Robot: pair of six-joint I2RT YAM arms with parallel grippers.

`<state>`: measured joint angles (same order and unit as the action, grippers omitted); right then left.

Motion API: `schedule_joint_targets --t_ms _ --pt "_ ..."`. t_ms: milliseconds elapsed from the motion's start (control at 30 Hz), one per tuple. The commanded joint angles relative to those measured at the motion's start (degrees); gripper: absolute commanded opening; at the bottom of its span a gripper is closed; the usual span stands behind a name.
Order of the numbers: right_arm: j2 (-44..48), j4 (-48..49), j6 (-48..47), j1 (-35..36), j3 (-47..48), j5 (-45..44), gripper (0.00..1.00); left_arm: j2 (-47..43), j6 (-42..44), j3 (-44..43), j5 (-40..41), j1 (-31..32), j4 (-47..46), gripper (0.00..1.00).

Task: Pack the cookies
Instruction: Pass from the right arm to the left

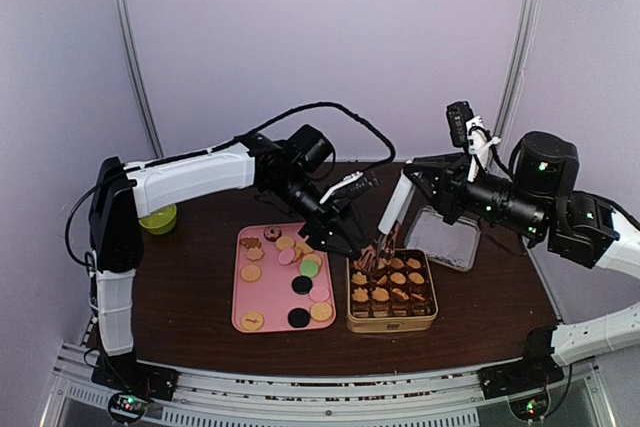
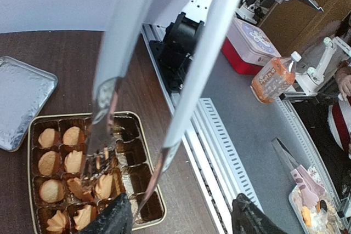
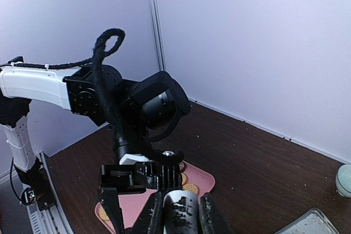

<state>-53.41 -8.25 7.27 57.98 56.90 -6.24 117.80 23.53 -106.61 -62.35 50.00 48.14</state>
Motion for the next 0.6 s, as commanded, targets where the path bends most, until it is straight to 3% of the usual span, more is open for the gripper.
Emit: schedule_joint_targets --t_ms 0,233,567 --pt "0.6 3.8 0.8 -0.3 2.2 1.4 0.19 -2.4 0.7 1.0 1.5 -2.8 -0.4 0.65" --pt "-0.3 4.8 1.6 -0.2 3.0 2.1 0.19 -3.8 -0.8 4.4 2.1 -3.6 -3.6 0.62" --pt "-1.8 14.5 3.1 -0.2 0.4 0.8 0.19 -4.2 5.0 4.2 -3.4 -3.4 3.9 0.35"
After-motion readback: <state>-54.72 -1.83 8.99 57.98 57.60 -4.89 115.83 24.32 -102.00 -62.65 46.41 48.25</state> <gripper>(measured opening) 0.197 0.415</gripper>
